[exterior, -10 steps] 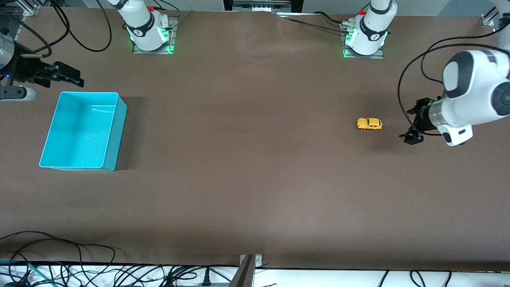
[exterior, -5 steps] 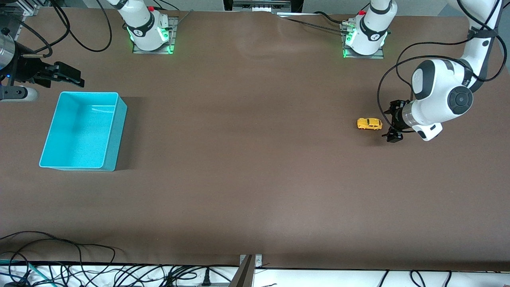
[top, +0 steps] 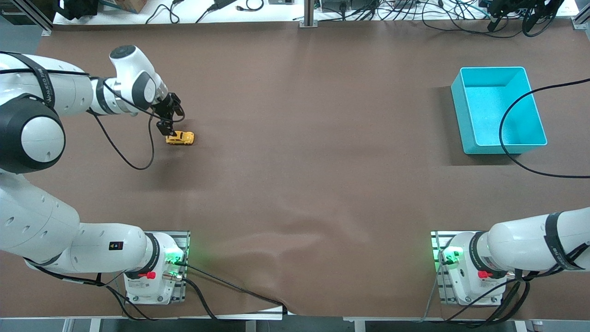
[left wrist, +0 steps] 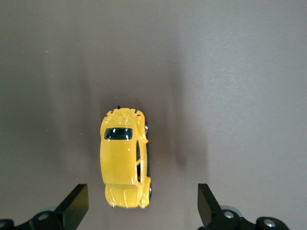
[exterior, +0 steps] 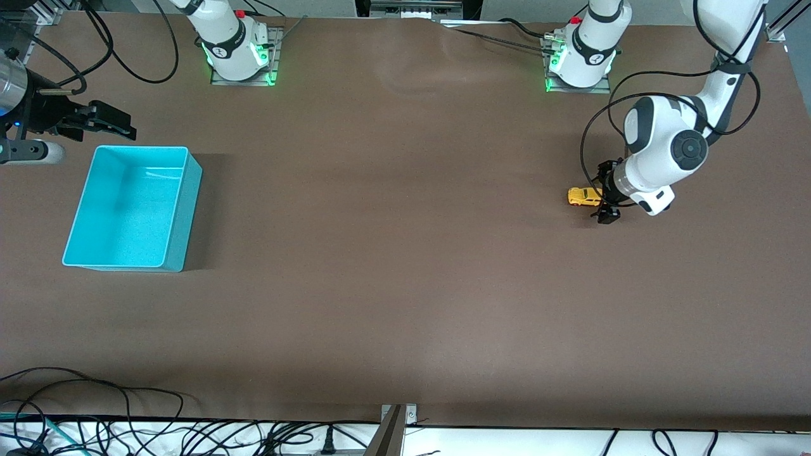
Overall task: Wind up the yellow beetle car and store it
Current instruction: 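Lower the left gripper over the yellow beetle car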
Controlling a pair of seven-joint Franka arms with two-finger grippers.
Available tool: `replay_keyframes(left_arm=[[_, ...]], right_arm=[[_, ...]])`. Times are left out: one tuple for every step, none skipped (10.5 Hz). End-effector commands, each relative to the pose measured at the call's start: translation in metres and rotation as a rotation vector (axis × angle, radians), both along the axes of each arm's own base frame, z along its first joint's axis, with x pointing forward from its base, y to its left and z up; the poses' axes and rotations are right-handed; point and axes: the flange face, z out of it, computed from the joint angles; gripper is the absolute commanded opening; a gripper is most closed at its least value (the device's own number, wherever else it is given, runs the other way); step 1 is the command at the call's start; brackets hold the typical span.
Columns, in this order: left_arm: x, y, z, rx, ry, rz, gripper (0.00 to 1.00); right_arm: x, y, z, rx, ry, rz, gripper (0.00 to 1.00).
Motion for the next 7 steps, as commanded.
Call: replay_keyframes(left_arm=[[-0.005, 0.001, -0.008, -0.003, 0.004, 0.051, 1.0], [-0.005, 0.001, -0.009, -0.001, 0.006, 0.053, 1.0], [-0.005, 0.001, -0.01, 0.0, 0.006, 0.058, 1.0], [-0.007, 0.002, -0.015, 0.003, -0.006, 0.076, 1.0], [-0.012, 0.002, -0.02, 0.008, -0.021, 0.085, 1.0], [-0.017, 0.002, -0.024, 0.009, -0.021, 0.084, 1.0], [-0.017, 0.002, -0.025, 0.009, -0.02, 0.084, 1.0]], right_arm=[[-0.001, 0.001, 0.002, 0.001, -0.007, 0.022, 1.0], [-0.001, 0.001, 0.001, 0.003, -0.007, 0.028, 1.0], [-0.001, 0.001, 0.001, 0.003, -0.007, 0.028, 1.0], [-0.001, 0.001, 0.002, 0.002, -0.009, 0.028, 1.0], [-0.001, 0.001, 0.001, 0.003, -0.007, 0.028, 1.0], [0.0, 0.001, 0.001, 0.003, -0.009, 0.028, 1.0], [0.0, 0.001, 0.001, 0.003, -0.009, 0.028, 1.0]])
